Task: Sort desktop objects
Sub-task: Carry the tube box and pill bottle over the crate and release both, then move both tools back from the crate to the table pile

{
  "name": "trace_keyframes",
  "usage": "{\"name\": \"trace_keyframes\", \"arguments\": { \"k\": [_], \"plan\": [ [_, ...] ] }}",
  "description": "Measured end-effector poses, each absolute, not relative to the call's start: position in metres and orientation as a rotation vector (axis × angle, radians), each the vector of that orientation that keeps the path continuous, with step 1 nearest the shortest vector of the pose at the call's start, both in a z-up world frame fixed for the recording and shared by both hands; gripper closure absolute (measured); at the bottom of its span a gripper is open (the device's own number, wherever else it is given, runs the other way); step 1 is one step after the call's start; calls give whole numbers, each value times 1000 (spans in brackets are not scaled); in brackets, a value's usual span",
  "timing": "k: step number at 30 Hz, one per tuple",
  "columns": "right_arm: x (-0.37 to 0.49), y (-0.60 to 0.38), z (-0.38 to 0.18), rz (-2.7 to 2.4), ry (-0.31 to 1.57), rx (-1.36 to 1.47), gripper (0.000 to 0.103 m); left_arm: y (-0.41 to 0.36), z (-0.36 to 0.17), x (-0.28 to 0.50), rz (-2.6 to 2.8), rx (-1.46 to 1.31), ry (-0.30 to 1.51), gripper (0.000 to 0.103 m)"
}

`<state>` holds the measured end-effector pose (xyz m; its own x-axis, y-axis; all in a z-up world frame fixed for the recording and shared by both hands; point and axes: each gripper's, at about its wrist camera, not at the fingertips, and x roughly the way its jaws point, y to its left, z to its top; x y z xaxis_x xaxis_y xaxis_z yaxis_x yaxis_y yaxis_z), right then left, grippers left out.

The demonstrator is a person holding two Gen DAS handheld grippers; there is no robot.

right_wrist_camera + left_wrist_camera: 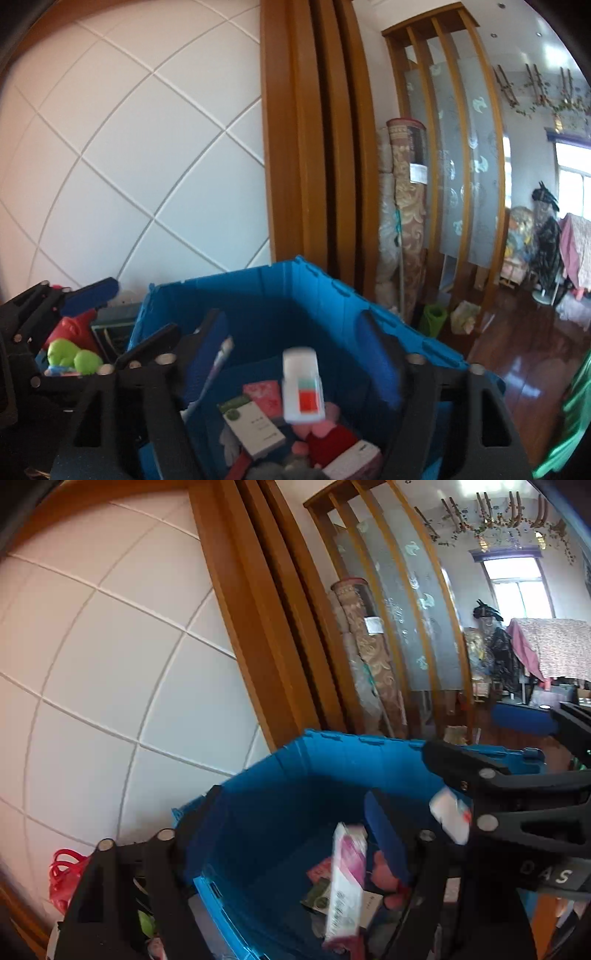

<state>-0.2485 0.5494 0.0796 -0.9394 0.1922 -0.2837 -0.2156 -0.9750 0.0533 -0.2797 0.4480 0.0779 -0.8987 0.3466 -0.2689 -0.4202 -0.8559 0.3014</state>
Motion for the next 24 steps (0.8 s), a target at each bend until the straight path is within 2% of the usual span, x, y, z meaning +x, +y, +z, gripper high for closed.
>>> {"name": "trace_keyframes", "arguments": {
  "k": [3,5,9,12,24],
  "plan": [
    [-244,557,80,2884,100,-375,20,444,80,-282,2717,-286,464,13],
    [-242,563,78,2893,142,-371,19,440,79,-285,2740,-307,441,13],
    [-233,567,72,2906,196,-374,10,429,73,-281,2759,-319,422,13],
    [-233,566,69,2926,200,-389,9,427,69,-279,2783,-320,455,13],
    [-238,531,54,3032,156,-487,6,385,58,-278,2876,-383,373,13]
  ]
}}
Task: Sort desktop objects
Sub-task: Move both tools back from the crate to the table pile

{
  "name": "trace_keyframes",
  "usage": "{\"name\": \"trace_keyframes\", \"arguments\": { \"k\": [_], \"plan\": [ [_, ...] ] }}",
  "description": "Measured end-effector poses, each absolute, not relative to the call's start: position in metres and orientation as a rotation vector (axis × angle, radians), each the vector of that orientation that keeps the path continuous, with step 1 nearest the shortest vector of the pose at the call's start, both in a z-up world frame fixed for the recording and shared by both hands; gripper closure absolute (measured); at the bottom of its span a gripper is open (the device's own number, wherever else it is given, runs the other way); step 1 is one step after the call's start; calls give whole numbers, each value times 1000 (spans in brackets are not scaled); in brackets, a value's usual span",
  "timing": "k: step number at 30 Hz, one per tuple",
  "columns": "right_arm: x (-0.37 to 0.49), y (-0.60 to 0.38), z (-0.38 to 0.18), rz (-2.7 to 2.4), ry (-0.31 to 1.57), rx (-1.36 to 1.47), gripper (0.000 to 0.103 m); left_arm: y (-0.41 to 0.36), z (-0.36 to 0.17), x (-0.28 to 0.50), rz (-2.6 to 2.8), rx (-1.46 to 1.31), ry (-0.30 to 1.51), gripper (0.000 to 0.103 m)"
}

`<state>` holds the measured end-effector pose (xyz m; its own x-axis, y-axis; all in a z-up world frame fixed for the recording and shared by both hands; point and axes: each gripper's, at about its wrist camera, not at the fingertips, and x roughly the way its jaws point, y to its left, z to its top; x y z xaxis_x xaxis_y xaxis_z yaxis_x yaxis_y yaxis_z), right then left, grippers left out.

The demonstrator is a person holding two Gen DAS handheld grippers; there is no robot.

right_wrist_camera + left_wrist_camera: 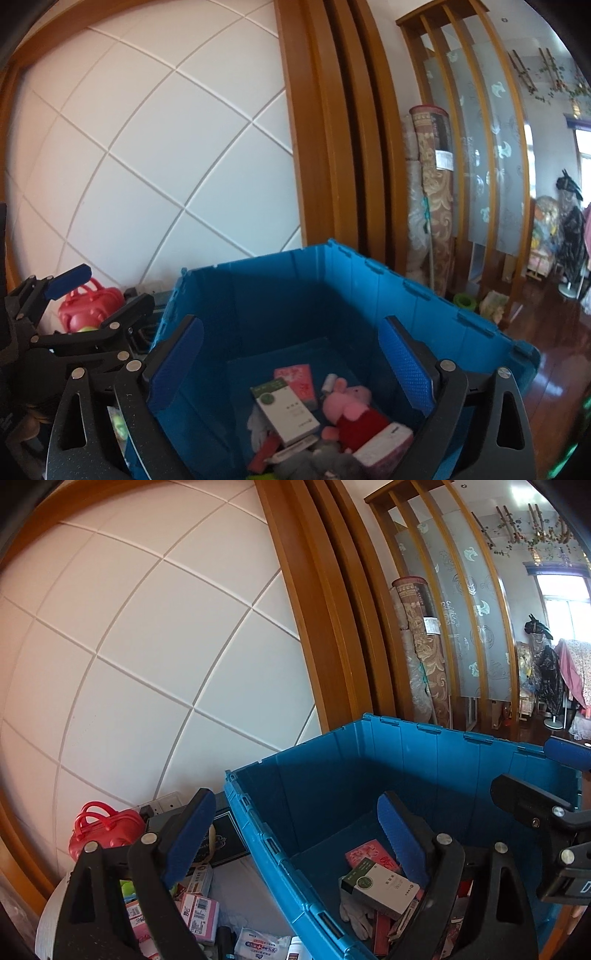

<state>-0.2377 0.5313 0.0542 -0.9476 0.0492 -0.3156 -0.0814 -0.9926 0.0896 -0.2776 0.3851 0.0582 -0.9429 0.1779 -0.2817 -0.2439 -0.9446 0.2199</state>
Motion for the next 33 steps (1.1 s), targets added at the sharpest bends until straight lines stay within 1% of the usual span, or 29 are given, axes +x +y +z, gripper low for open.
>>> {"name": "trace_keyframes", "arguments": {
  "k": [14,21,27,33],
  "plan": [
    [-237,509,42,3108,126,-528,5,350,45,-260,2979,-431,308,13],
    [-230,495,40,3167,107,-533,5,336,37,-246,3026,-449,311,13],
    [-226,473,40,3230,87,-522,4,307,28,-236,3073,-490,279,13],
    [-219,445,42,3268,27,-529,4,273,21,-228,3117,-518,256,13]
  ]
}}
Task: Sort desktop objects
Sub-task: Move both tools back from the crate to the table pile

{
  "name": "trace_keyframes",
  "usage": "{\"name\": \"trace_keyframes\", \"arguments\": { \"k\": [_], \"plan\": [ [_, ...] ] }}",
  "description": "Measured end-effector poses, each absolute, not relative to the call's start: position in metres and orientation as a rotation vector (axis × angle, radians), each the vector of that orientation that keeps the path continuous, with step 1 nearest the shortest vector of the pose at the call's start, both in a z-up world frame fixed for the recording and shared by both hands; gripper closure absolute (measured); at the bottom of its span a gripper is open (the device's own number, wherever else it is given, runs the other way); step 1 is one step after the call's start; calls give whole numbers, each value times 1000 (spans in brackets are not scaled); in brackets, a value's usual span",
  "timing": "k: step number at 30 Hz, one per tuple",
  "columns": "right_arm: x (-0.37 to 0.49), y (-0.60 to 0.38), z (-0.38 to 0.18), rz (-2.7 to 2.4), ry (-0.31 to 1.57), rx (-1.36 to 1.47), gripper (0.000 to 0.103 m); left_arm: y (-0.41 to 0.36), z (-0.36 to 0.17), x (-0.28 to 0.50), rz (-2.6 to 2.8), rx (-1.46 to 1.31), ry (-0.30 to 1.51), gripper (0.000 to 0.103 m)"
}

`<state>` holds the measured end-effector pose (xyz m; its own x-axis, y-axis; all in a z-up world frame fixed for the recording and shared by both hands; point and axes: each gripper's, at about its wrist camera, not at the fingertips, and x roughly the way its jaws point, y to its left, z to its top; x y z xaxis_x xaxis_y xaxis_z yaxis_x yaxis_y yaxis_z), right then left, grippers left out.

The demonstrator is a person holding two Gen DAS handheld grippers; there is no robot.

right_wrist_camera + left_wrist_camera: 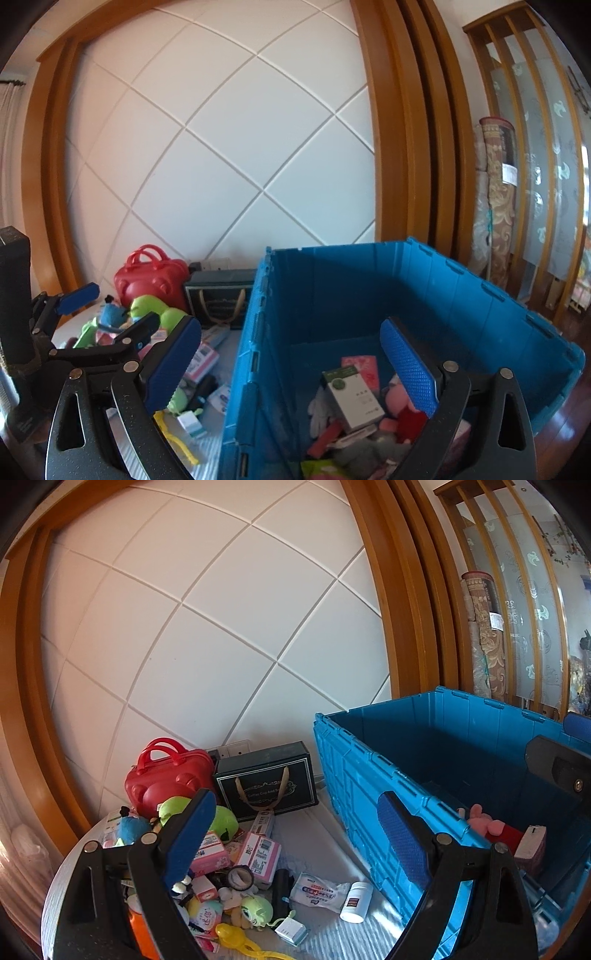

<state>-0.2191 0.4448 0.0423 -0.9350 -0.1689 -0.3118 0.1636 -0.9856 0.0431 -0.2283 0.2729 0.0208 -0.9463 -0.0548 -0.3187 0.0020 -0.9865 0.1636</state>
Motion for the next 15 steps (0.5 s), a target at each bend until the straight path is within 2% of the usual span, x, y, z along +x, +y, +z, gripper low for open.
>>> {"name": "trace_keyframes", "arguments": {
  "k": [15],
  "plan": [
    [-223,325,41,-2841,56,469,4,127,-10,-218,-2948,570,-235,13]
  ]
}}
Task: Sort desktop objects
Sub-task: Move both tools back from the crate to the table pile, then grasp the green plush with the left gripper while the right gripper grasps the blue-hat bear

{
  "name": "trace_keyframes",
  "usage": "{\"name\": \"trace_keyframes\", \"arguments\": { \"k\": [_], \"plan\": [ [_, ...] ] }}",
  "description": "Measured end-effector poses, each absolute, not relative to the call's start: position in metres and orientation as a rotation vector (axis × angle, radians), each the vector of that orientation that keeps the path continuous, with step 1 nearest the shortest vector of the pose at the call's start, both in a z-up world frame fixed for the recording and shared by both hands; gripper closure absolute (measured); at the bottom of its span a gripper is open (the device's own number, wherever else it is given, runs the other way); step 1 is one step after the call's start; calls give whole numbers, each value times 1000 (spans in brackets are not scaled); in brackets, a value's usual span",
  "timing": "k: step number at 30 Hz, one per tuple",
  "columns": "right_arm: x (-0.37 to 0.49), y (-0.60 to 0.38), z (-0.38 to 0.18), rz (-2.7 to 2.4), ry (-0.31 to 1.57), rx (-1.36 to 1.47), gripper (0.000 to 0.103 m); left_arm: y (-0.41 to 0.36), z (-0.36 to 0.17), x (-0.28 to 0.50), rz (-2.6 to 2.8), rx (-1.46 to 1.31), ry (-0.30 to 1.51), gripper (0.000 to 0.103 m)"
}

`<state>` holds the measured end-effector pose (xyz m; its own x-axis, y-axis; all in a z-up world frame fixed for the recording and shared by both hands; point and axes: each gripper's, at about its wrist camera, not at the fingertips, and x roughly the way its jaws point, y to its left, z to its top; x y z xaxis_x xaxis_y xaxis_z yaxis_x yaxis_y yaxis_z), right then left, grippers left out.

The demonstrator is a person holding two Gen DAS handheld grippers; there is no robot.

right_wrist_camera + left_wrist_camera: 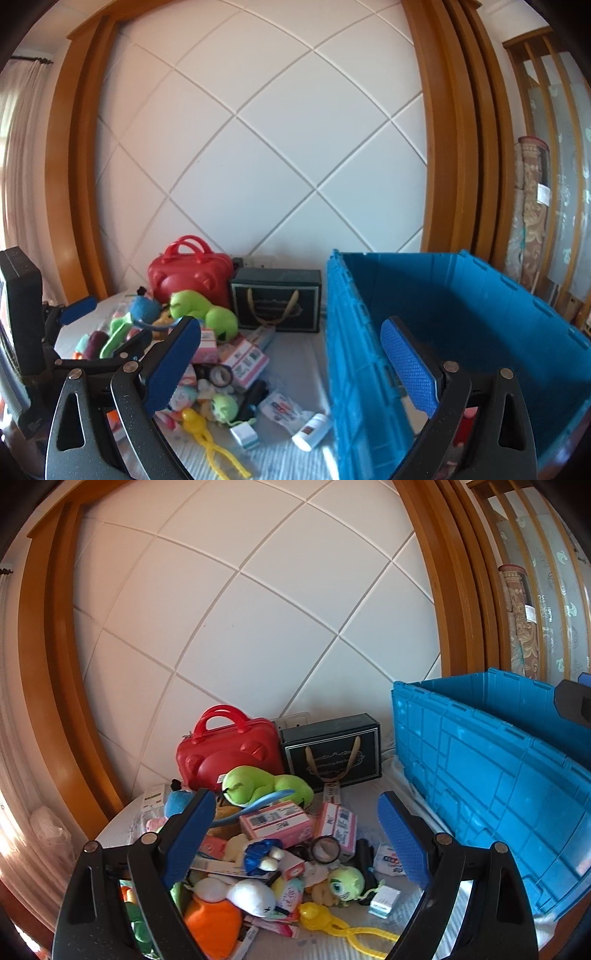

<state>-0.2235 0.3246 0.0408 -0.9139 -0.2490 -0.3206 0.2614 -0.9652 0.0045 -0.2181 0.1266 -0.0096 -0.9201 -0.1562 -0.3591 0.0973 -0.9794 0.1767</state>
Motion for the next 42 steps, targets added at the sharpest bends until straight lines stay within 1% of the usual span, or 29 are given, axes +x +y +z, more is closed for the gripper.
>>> {"name": "trace_keyframes", "arguments": {
  "k": [6,14,17,22,28,32,33,34,35,36,37,38,39,40,41,42],
  "plan": [
    [-242,259,14,-2754,39,547,4,47,-45,-215,-2886,656,-221,13],
    [-276,160,-55,-2552,59,722,4,-32,-97,-226,-2815,816,-211,13],
    [-295,131,-81,-2494,91,785,4,-45,-110,-234,-2806,846,-207,13],
    [-339,103,-114,-2414,86,905,4,-61,-132,-247,-2786,909,-177,13],
    [-389,85,-139,-2352,45,984,4,-67,-155,-276,-2758,1007,-173,13],
    [-413,68,-158,-2281,91,1062,4,-70,-163,-289,-2748,1033,-141,13],
    [-417,64,-162,-2271,104,1068,8,-71,-165,-291,-2745,1046,-138,13],
    [-418,61,-165,-2252,114,1082,18,-72,-166,-293,-2748,1053,-134,13],
    [-421,58,-168,-2236,119,1101,26,-73,-167,-295,-2755,1057,-129,13],
    [-425,56,-172,-2209,110,1123,37,-75,-168,-295,-2764,1055,-120,13],
    [-428,53,-176,-2181,95,1145,43,-78,-168,-296,-2779,1051,-104,13],
    [-430,51,-178,-2171,92,1158,45,-80,-169,-297,-2800,1051,-84,17],
    [-430,49,-179,-2172,101,1159,50,-82,-169,-299,-2823,1063,-57,33],
    [-428,48,-179,-2168,108,1154,56,-84,-170,-302,-2840,1089,-26,41],
    [-426,45,-179,-2161,119,1158,59,-85,-171,-304,-2846,1109,-9,58],
    [-425,42,-180,-2162,138,1164,61,-85,-173,-306,-2832,1134,-30,74]
  ]
}}
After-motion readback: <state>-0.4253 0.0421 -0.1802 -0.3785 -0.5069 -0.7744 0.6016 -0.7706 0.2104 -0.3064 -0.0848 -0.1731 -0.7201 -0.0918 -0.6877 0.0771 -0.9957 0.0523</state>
